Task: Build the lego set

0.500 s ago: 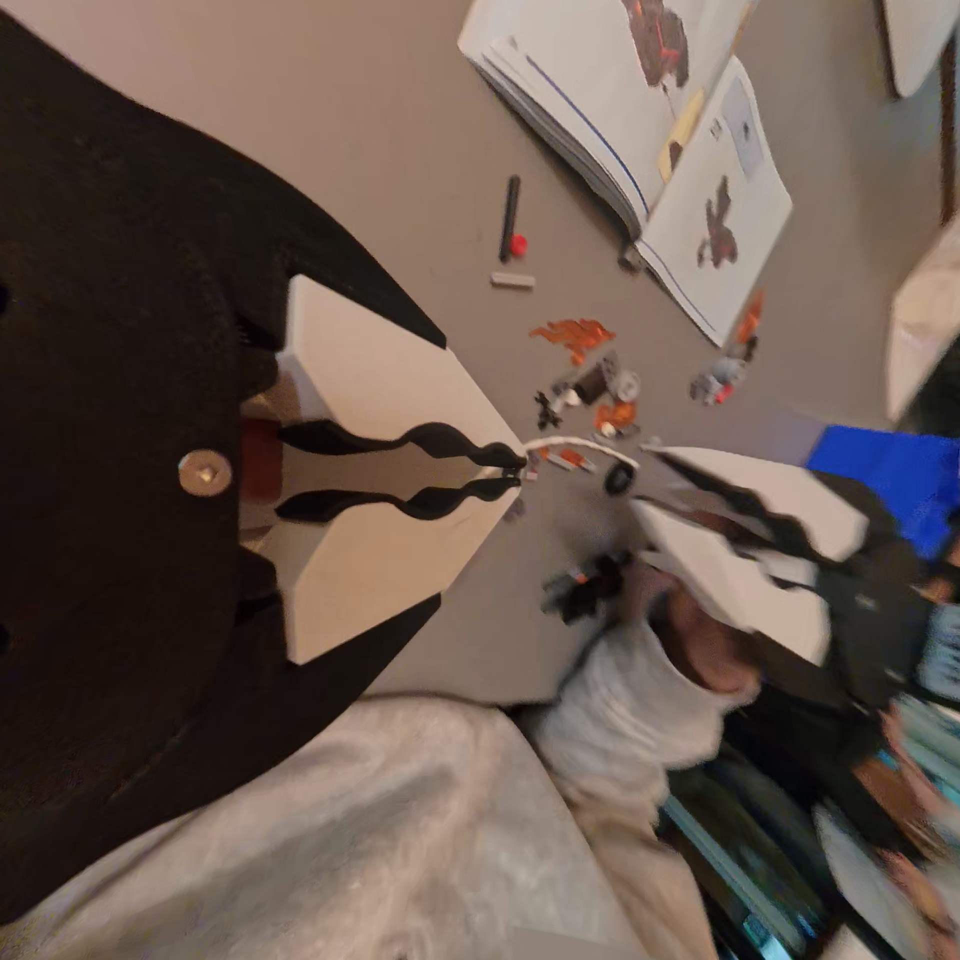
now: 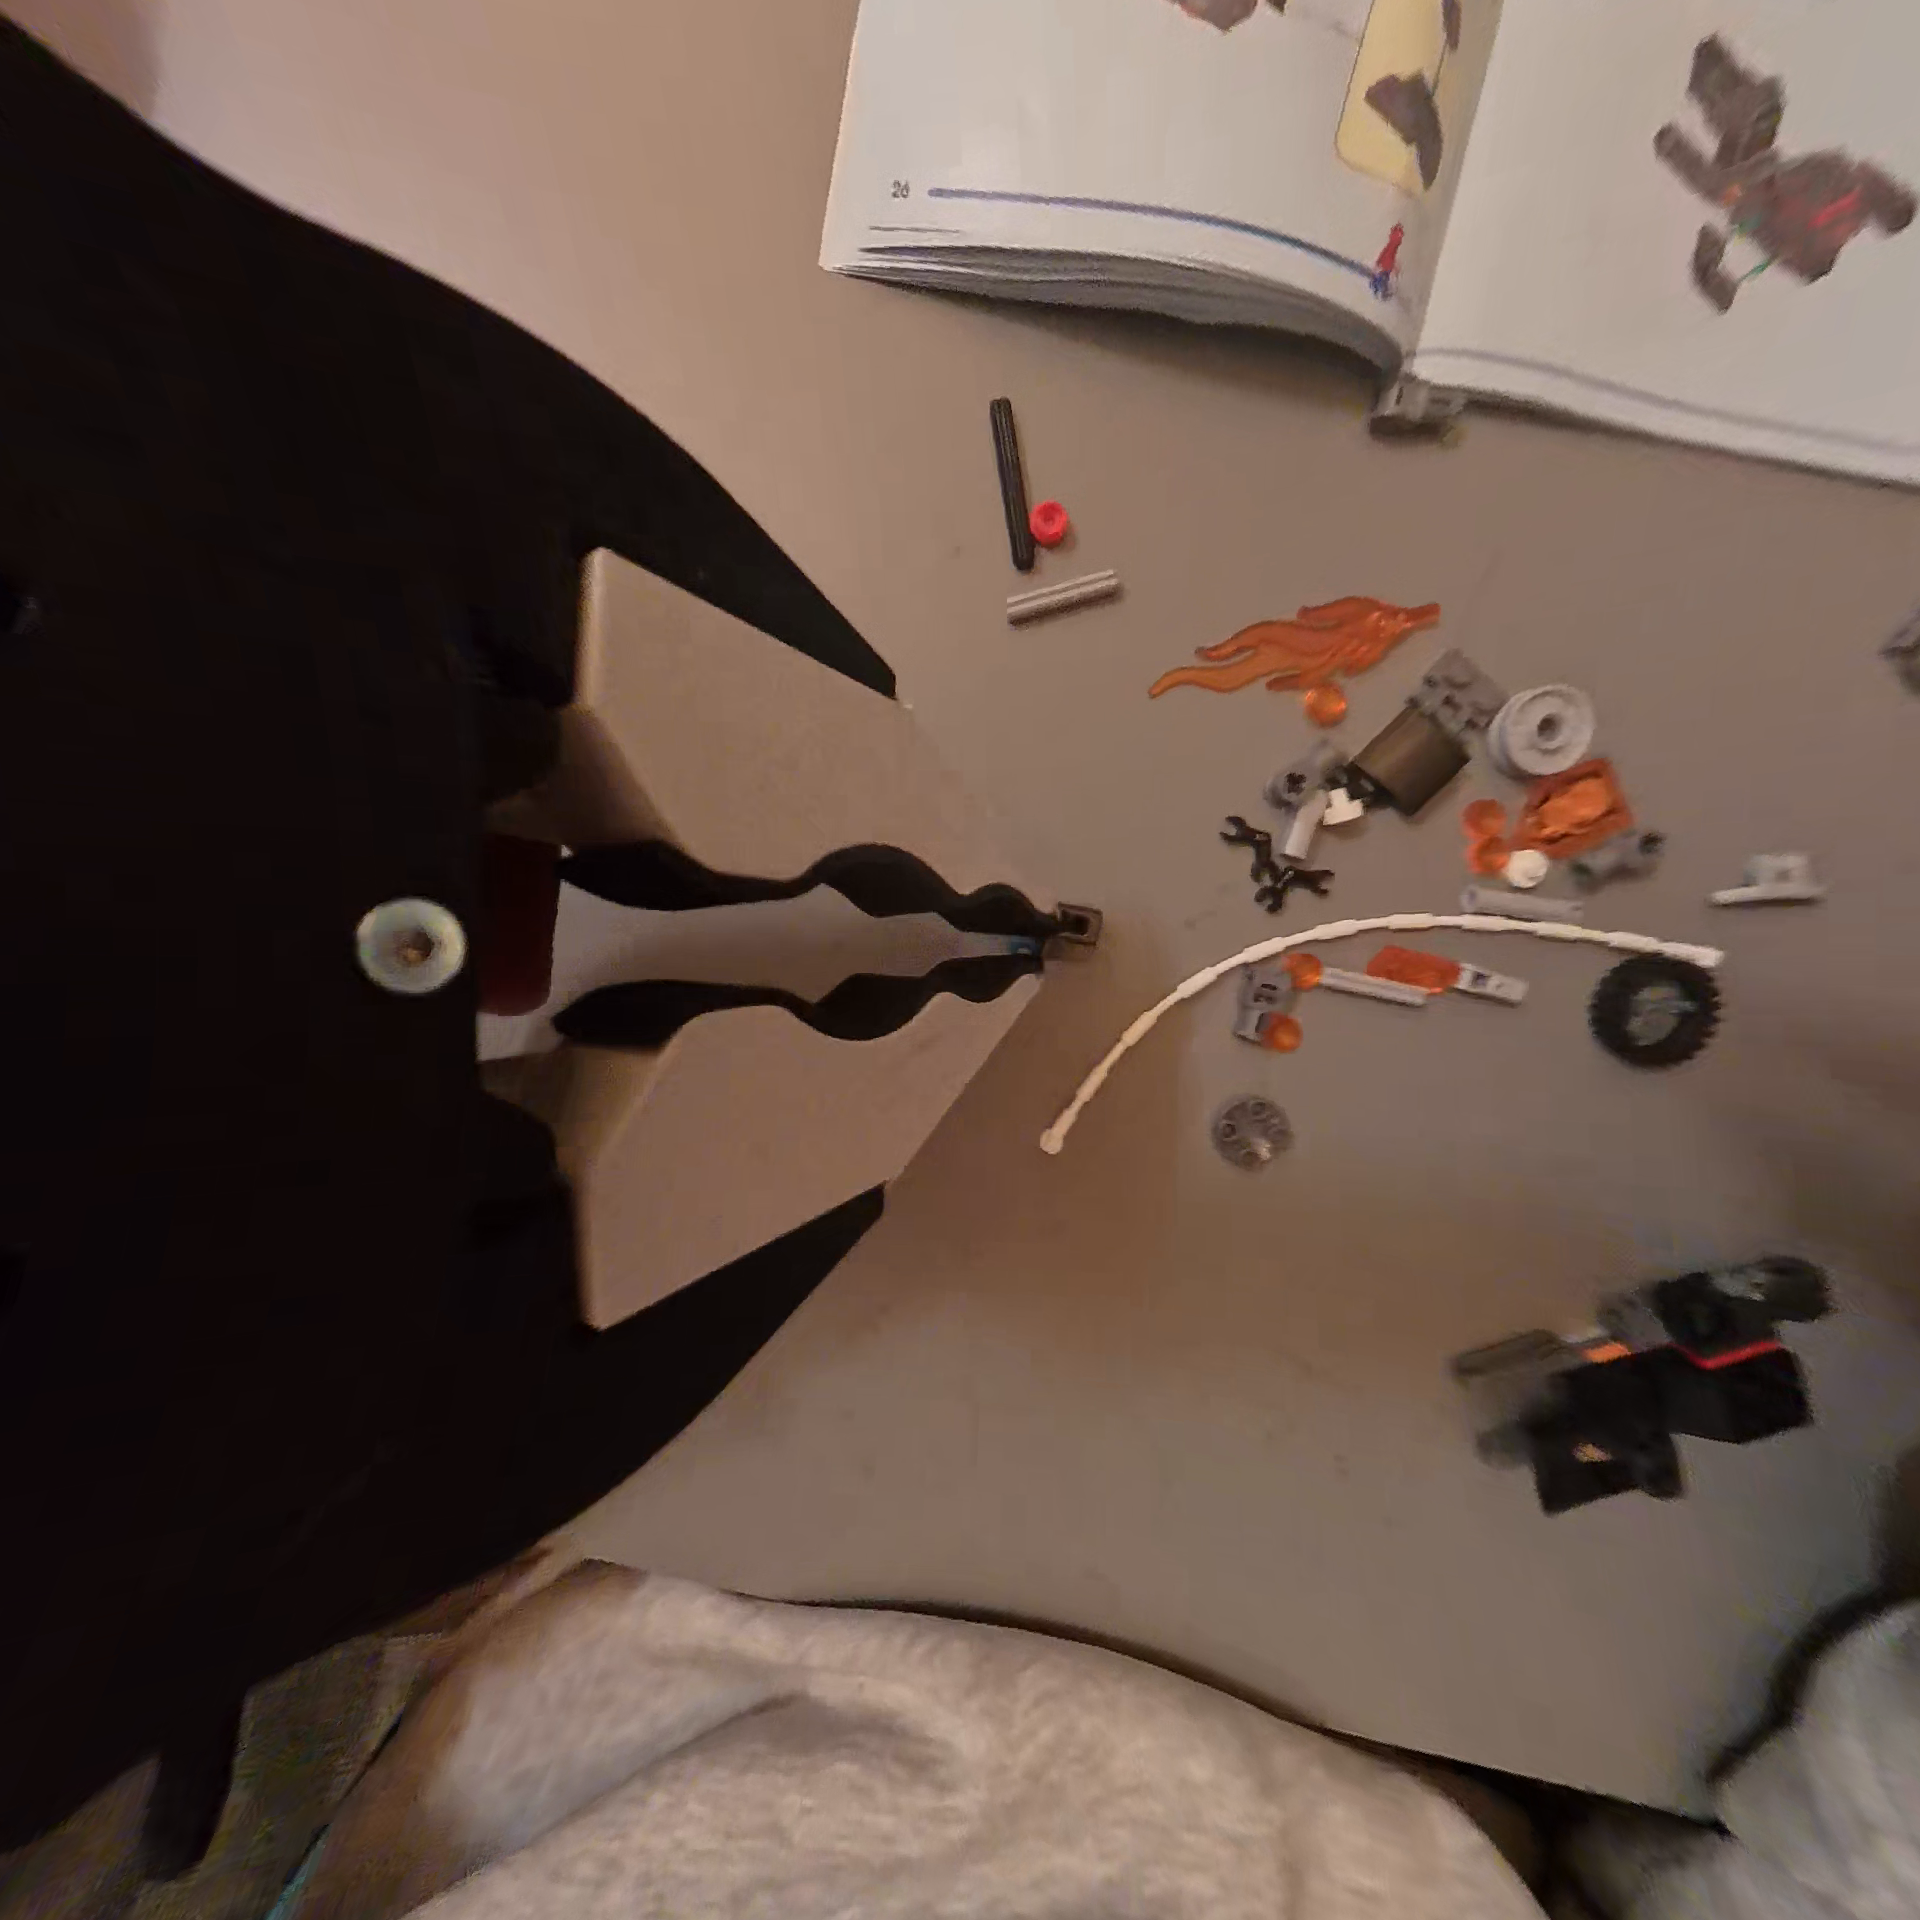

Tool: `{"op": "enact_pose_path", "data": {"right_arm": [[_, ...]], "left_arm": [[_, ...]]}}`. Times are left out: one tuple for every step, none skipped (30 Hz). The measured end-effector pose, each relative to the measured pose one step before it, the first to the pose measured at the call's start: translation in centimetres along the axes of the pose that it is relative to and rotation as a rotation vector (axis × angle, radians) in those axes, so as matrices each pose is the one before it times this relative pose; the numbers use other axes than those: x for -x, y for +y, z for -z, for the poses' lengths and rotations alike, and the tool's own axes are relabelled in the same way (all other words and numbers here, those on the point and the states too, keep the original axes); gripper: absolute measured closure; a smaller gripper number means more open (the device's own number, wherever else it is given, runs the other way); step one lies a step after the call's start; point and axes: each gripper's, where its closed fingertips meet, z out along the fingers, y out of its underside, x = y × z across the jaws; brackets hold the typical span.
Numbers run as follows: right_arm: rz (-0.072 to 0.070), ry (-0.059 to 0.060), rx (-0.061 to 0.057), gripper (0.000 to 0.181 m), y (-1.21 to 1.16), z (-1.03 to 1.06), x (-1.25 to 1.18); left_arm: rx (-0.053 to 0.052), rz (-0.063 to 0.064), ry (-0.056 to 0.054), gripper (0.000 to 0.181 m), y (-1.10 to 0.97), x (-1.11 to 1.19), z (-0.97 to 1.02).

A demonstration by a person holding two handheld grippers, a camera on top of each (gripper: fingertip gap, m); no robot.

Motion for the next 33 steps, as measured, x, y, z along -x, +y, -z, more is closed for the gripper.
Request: {"op": "enact_pose_path", "data": {"right_arm": [[0.0039,0.0014,-0.0015,0.173,-0.082,0.066,0.050],[0.0042,0.0020,-0.0001,0.173,-0.045,0.054,0.041],[0.0040,0.0030,0.0012,0.173,0.010,0.044,-0.012],[0.0031,0.0037,0.0039,0.173,0.060,0.025,-0.052],[0.0021,0.0046,0.0052,0.173,0.094,0.027,-0.072],[0.0013,0.0044,0.0033,0.173,0.056,0.030,-0.077],[-0.0001,0.0017,-0.0001,0.174,-0.004,0.050,-0.032],[-0.0012,-0.0015,-0.0030,0.174,-0.052,0.051,0.016],[-0.0018,-0.0019,-0.0034,0.174,-0.058,0.048,0.025],[-0.0013,-0.0007,-0.0025,0.174,-0.036,0.043,0.007],[-0.0006,-0.0001,-0.0013,0.174,-0.012,0.031,-0.002],[-0.0003,0.0002,-0.0002,0.174,0.002,0.029,-0.004],[-0.0001,0.0005,0.0004,0.175,0.016,0.010,-0.013],[-0.0001,0.0008,0.0009,0.175,0.022,0.004,-0.014],[-0.0001,0.0013,0.0010,0.175,0.029,-0.009,-0.028],[0.0002,0.0017,0.0007,0.175,0.009,-0.004,-0.021],[0.0011,0.0020,0.0005,0.175,0.010,0.007,-0.026],[0.0018,0.0027,0.0009,0.175,0.009,0.006,-0.026],[0.0023,0.0040,0.0012,0.176,0.014,0.009,-0.048],[0.0026,0.0051,0.0014,0.176,0.013,0.007,-0.074],[0.0022,0.0052,0.0015,0.176,0.018,0.020,-0.068],[0.0018,0.0040,0.0010,0.176,-0.003,0.006,-0.051],[0.0014,0.0025,0.0000,0.176,-0.003,0.009,-0.025],[0.0009,0.0011,-0.0002,0.176,-0.013,0.005,0.013],[0.0011,0.0004,0.0001,0.176,-0.012,-0.006,0.018],[0.0016,0.0013,0.0006,0.176,0.004,-0.013,0.004],[0.0022,0.0029,0.0020,0.176,0.032,-0.005,-0.026],[0.0030,0.0049,0.0032,0.176,0.036,0.001,-0.065],[0.0034,0.0067,0.0029,0.177,0.034,0.018,-0.102],[0.0033,0.0069,0.0015,0.177,0.010,0.041,-0.105],[0.0022,0.0052,-0.0003,0.177,-0.029,0.054,-0.070],[0.0010,0.0032,-0.0024,0.177,-0.050,0.088,-0.047],[-0.0003,0.0013,-0.0043,0.177,-0.098,0.084,-0.020]], "left_arm": [[0.0282,-0.0052,-0.0060,0.180,0.210,0.097,-0.249],[0.0200,-0.0033,-0.0028,0.180,0.124,0.052,-0.220],[0.0103,-0.0004,-0.0002,0.180,0.022,0.017,-0.180],[0.0026,0.0014,0.0001,0.180,-0.048,0.022,-0.127],[0.0017,0.0037,0.0011,0.180,-0.040,0.012,-0.073],[0.0036,0.0049,-0.0028,0.180,0.016,0.073,-0.053],[0.0038,0.0038,-0.0068,0.180,0.022,0.137,-0.038],[0.0040,0.0041,-0.0052,0.180,0.038,0.103,-0.019],[0.0008,0.0041,0.0010,0.180,-0.022,0.012,0.007],[0.0003,0.0020,-0.0013,0.180,-0.036,0.016,0.028],[-0.0013,-0.0003,-0.0052,0.180,-0.079,0.072,0.061],[-0.0016,0.0007,-0.0044,0.180,-0.084,0.052,0.081],[-0.0031,0.0027,-0.0028,0.180,-0.113,0.045,0.115],[-0.0062,0.0035,-0.0035,0.180,-0.143,0.071,0.126],[-0.0069,0.0048,-0.0046,0.180,-0.157,0.087,0.121],[-0.0054,0.0071,-0.0046,0.180,-0.122,0.096,0.096],[-0.0016,0.0106,-0.0065,0.180,-0.047,0.134,0.047],[0.0020,0.0155,-0.0096,0.180,0.024,0.168,0.006],[0.0038,0.0204,-0.0086,0.179,0.075,0.146,-0.021],[0.0037,0.0275,-0.0092,0.179,0.106,0.166,0.004],[0.0016,0.0342,-0.0042,0.179,0.107,0.136,0.019],[-0.0046,0.0352,0.0052,0.179,0.048,0.040,0.071],[-0.0116,0.0356,0.0104,0.179,-0.040,-0.042,0.095],[-0.0167,0.0330,0.0118,0.180,-0.121,-0.080,0.083],[-0.0158,0.0287,0.0051,0.180,-0.115,-0.064,0.047],[-0.0095,0.0236,-0.0005,0.179,-0.035,-0.074,-0.023],[-0.0027,0.0181,-0.0016,0.179,0.062,-0.132,-0.063],[-0.0015,0.0126,-0.0003,0.179,0.063,-0.188,-0.086],[-0.0026,0.0134,-0.0031,0.179,0.038,-0.125,-0.080],[-0.0049,0.0145,-0.0045,0.179,-0.008,-0.062,-0.042],[-0.0050,0.0129,-0.0071,0.179,-0.026,0.001,-0.012],[-0.0037,0.0103,-0.0116,0.179,-0.015,0.091,0.019],[-0.0002,0.0053,-0.0140,0.179,0.007,0.119,0.041]]}}
